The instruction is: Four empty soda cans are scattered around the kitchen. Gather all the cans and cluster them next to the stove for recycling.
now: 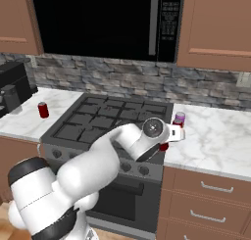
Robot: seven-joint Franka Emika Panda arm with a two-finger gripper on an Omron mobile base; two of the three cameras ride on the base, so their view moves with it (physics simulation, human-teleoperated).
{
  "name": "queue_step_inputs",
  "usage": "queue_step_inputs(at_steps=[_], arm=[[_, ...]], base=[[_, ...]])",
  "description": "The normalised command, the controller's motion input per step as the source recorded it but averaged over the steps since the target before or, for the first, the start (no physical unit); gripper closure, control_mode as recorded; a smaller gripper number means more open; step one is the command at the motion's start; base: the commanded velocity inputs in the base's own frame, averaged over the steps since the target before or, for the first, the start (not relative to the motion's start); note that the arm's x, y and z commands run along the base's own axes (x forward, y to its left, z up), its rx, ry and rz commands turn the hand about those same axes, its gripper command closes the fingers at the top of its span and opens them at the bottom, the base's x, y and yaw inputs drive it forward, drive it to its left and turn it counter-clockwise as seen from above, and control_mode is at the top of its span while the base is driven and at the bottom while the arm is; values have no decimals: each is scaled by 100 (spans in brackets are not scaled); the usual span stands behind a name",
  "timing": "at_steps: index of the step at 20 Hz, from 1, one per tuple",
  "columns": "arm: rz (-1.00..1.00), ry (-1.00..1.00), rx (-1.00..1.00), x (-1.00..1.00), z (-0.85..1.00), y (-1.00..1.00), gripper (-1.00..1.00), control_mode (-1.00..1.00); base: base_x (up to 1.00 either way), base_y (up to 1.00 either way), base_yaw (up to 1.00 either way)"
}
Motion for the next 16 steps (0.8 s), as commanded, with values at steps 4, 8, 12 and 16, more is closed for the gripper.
queue_step_inputs(at_steps=[4, 8, 12, 16], arm=[[1, 0, 2, 19, -20, -9, 100, -100], [1, 0, 0, 19, -21, -7, 100, -100], [1, 0, 0, 21, -17, -11, 100, -100], [1, -1, 0, 22, -10, -15, 100, -100]], base=[[0, 0, 0], [0, 0, 0], [0, 0, 0], [0, 0, 0]])
